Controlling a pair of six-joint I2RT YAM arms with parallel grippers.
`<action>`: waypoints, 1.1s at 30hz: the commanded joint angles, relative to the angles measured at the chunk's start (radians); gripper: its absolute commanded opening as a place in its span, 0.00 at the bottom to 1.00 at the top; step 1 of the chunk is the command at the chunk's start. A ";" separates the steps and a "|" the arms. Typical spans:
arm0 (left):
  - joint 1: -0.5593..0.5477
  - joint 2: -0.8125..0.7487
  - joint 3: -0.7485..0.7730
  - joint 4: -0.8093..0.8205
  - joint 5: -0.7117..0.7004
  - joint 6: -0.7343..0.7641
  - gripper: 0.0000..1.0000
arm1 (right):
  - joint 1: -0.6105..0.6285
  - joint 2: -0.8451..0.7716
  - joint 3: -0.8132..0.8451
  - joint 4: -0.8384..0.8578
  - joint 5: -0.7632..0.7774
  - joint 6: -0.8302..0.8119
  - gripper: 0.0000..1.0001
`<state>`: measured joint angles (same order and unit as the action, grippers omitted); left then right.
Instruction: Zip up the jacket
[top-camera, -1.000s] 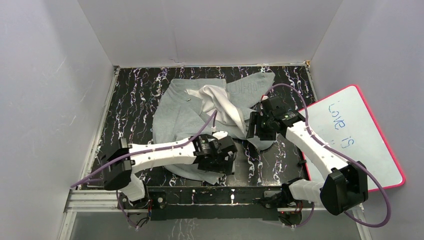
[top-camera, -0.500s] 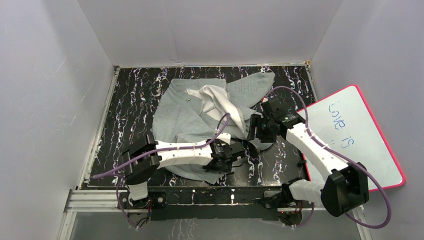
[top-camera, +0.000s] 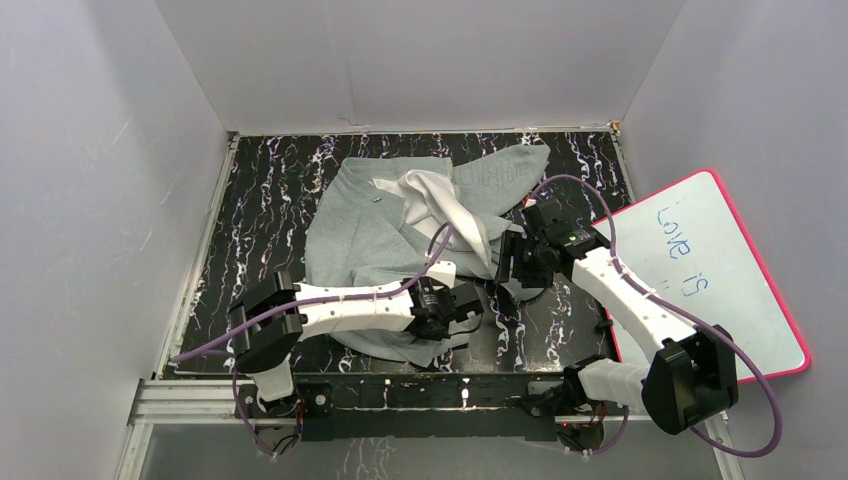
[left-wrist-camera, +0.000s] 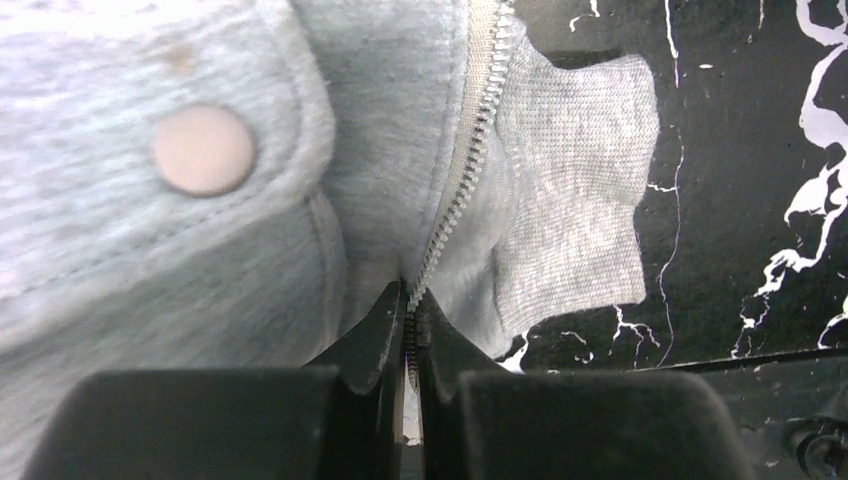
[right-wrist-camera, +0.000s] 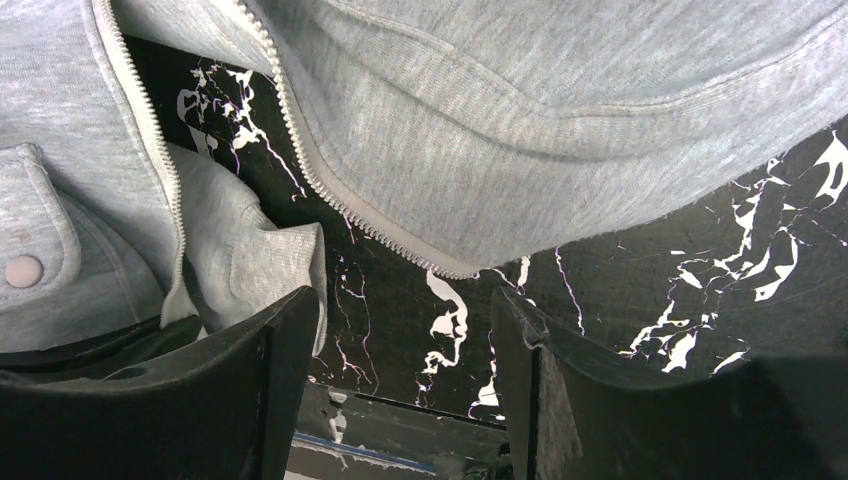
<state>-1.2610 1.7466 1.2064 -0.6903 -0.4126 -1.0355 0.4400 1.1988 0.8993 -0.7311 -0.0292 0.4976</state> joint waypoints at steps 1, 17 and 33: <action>0.020 -0.119 -0.038 -0.007 -0.050 0.001 0.00 | 0.003 -0.006 0.013 0.021 -0.001 0.006 0.72; 0.289 -0.416 -0.188 0.021 0.068 0.143 0.00 | 0.009 0.113 -0.014 0.106 0.095 -0.041 0.87; 0.751 -0.589 -0.073 -0.022 0.379 0.260 0.00 | 0.111 0.427 0.175 0.151 0.337 0.007 0.44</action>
<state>-0.5926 1.1786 0.9829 -0.6949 -0.1184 -0.8043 0.5510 1.5974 0.9707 -0.6029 0.2176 0.4828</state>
